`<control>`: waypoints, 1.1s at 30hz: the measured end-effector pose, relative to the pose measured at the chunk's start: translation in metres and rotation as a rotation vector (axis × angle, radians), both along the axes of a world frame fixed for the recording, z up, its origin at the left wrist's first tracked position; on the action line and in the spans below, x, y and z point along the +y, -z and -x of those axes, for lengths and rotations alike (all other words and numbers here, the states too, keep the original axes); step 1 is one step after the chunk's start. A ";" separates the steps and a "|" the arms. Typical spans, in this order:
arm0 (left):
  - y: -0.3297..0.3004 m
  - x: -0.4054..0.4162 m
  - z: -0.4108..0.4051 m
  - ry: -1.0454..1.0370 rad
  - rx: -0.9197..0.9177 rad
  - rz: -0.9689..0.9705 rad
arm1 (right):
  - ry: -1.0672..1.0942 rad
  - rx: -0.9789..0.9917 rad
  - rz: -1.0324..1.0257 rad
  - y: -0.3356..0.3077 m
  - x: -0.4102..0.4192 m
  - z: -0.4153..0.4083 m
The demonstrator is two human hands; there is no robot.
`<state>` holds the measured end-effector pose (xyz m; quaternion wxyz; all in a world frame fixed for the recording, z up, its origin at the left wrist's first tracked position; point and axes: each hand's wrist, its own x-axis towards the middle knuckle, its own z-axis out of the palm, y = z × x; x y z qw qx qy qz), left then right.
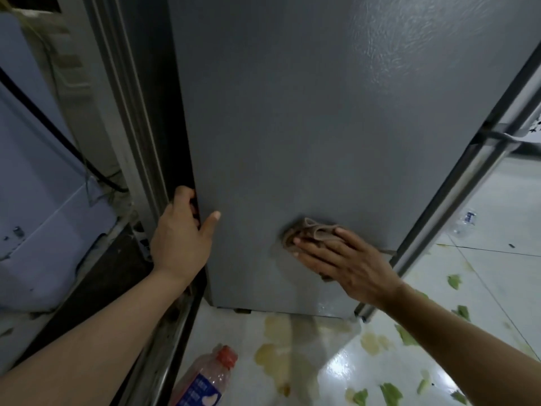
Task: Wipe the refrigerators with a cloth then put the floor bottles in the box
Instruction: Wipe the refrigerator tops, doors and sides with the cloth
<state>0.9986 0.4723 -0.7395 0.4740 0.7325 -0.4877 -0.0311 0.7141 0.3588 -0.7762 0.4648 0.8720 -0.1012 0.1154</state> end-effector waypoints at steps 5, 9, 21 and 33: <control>0.004 -0.002 -0.002 -0.013 -0.025 0.032 | 0.019 -0.469 0.029 -0.062 -0.024 0.047; 0.011 -0.003 -0.001 -0.006 -0.057 0.083 | 0.062 -0.566 -0.068 -0.030 -0.021 0.051; 0.020 -0.006 -0.007 0.042 -0.060 0.159 | 0.173 -0.719 -0.097 -0.040 -0.015 0.077; 0.031 -0.008 -0.006 0.044 -0.036 0.217 | 0.276 -0.129 -0.168 0.088 0.001 0.097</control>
